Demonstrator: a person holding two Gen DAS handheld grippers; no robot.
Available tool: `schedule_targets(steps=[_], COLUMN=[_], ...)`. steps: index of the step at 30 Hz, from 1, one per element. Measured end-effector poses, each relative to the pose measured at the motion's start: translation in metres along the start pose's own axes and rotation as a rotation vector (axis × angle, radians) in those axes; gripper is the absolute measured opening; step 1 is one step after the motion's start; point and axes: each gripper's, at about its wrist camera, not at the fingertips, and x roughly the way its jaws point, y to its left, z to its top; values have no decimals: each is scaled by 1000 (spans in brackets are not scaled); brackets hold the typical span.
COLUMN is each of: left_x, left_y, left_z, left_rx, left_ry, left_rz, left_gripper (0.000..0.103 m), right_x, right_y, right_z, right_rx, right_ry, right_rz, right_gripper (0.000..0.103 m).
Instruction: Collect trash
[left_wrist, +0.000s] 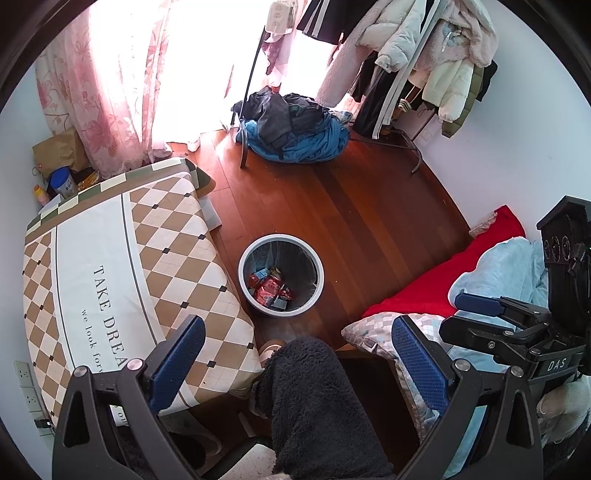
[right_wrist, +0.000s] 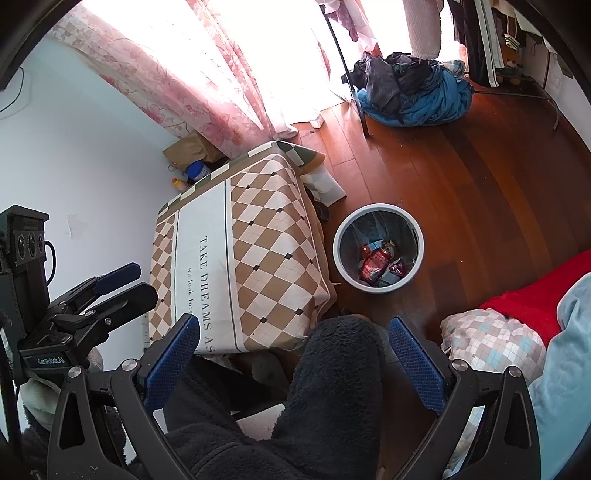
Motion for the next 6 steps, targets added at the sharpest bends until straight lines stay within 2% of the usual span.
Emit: schedule_targets(steps=[6], left_x=[6], left_y=[4], left_z=[3], left_rx=[-10], left_ry=[2], left_rz=[-14], left_gripper=[103], right_x=[9], right_y=[-4], right_z=[6], right_rx=[-1], right_ry=[14], right_rz=[-6], right_gripper=[103])
